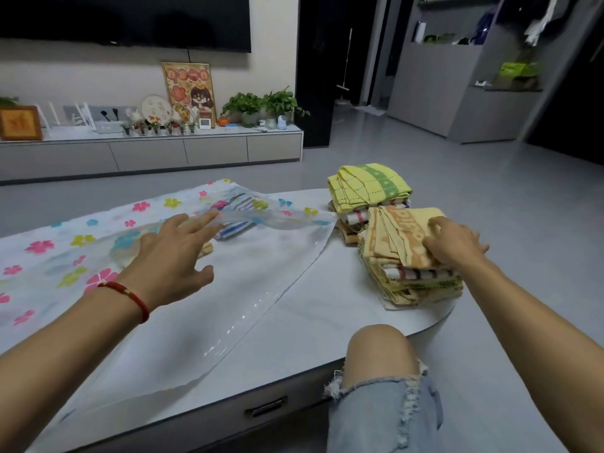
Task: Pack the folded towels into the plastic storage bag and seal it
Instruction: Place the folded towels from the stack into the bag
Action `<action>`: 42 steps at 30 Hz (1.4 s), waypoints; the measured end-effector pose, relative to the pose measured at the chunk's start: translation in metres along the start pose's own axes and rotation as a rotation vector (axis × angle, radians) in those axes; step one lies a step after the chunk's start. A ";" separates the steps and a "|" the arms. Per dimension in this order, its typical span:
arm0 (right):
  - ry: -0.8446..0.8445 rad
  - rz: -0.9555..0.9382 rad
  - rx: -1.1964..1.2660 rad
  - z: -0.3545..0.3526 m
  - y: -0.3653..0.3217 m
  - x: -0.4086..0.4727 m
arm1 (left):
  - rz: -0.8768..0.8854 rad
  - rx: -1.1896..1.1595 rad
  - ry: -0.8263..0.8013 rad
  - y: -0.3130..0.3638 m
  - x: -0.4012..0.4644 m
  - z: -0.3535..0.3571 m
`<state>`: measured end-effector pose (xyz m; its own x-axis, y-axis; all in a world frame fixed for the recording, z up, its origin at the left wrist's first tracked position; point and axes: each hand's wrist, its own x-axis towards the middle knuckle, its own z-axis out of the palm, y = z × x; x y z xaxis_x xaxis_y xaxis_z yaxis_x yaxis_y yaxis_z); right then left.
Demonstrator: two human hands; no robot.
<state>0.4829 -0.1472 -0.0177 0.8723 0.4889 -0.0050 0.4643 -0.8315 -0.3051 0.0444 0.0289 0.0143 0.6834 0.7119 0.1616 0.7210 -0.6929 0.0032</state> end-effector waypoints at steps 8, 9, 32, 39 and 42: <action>-0.297 -0.003 0.339 -0.042 -0.014 0.002 | 0.002 -0.015 -0.037 -0.010 -0.007 -0.001; -0.434 0.009 0.453 -0.051 -0.017 -0.003 | -0.002 -0.007 -0.039 -0.011 -0.007 -0.003; -0.937 -0.502 0.729 0.043 -0.272 -0.178 | -0.399 -0.092 -0.098 -0.070 -0.129 0.004; -1.282 -0.263 1.246 0.126 -0.352 -0.266 | -0.203 -0.327 -0.021 -0.083 -0.113 -0.057; -1.282 -0.193 1.643 0.145 -0.410 -0.294 | -0.170 -0.363 -0.037 -0.086 -0.119 -0.067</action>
<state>0.0141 0.0883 -0.0291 -0.0658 0.9849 -0.1602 -0.6469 -0.1643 -0.7447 -0.1068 -0.0038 0.0613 0.5660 0.8192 0.0929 0.7417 -0.5552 0.3765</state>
